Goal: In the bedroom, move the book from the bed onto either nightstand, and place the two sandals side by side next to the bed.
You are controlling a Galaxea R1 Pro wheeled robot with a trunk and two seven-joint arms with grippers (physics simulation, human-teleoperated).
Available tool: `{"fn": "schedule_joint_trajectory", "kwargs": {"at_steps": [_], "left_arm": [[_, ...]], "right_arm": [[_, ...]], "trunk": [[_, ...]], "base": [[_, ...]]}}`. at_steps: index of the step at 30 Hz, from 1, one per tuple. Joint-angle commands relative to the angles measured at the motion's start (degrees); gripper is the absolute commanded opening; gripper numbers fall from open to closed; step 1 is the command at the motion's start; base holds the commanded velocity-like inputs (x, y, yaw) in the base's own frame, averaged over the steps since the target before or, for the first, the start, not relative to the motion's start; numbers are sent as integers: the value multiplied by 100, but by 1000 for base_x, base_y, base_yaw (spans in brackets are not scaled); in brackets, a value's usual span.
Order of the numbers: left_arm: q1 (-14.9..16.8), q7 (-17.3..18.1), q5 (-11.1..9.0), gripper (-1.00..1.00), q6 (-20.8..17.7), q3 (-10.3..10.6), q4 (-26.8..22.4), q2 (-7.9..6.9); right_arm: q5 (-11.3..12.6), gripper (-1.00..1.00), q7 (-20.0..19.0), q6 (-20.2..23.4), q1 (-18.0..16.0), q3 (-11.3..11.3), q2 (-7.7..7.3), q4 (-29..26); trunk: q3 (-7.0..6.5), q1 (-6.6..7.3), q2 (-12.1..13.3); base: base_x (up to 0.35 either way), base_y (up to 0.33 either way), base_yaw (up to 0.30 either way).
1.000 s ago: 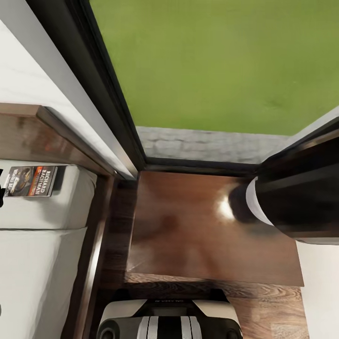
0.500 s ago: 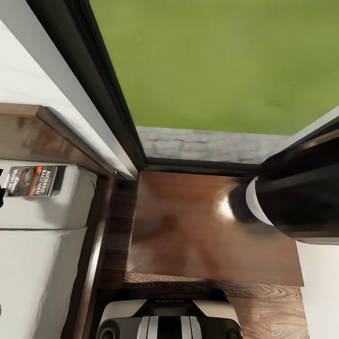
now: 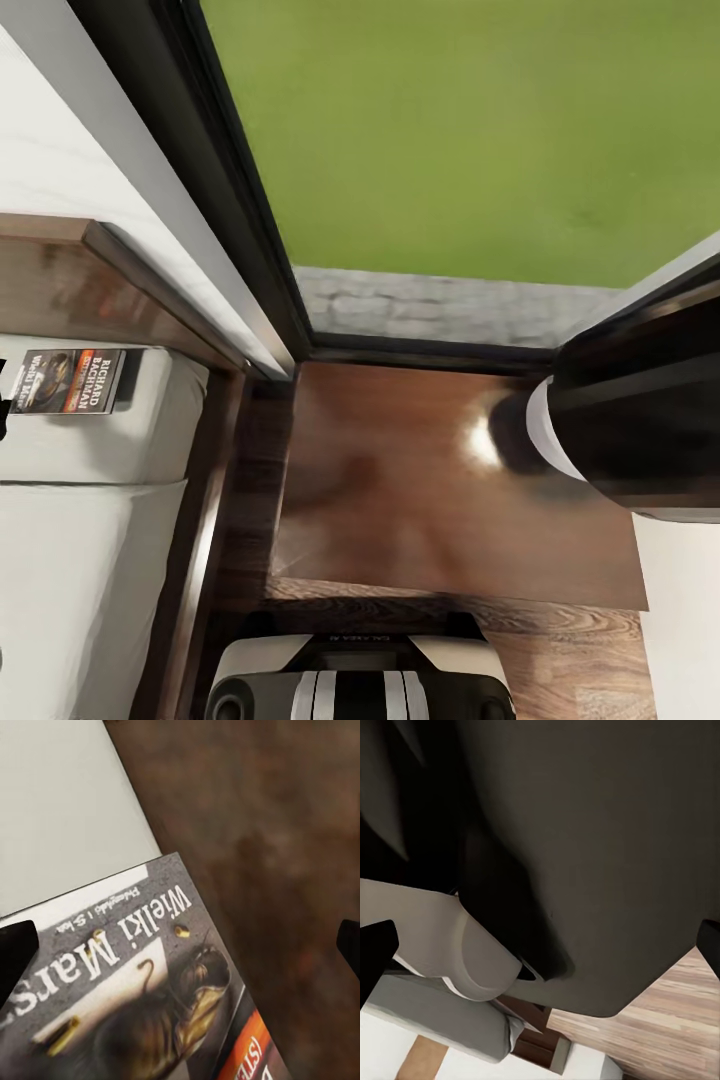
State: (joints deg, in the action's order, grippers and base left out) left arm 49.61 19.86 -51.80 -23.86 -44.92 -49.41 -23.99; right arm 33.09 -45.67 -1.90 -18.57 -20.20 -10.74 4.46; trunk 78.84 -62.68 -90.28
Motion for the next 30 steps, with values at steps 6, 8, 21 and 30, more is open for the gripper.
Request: {"fn": "schedule_joint_trajectory", "kwargs": {"at_steps": [6,8,21,30], "left_arm": [[5,2,-28,100,-17,-64,-14,-22],[5,1,-17,100,153,-73,-32,-25],[5,9,-14,100,492,-70,-11,-8],[5,10,-14,100,496,-61,-7,0]], "right_arm": [[48,100,-30,-21,-6,-50,2,20],[48,100,-30,-21,-6,-49,2,20],[48,100,-30,-21,-6,-49,2,20],[48,100,-30,-21,-6,-46,2,20]], "trunk": [[2,0,-1],[2,0,-1],[2,0,-1],[74,-88,-162]], "base": [[0,0,1],[0,0,0],[0,0,0],[0,0,0]]}}
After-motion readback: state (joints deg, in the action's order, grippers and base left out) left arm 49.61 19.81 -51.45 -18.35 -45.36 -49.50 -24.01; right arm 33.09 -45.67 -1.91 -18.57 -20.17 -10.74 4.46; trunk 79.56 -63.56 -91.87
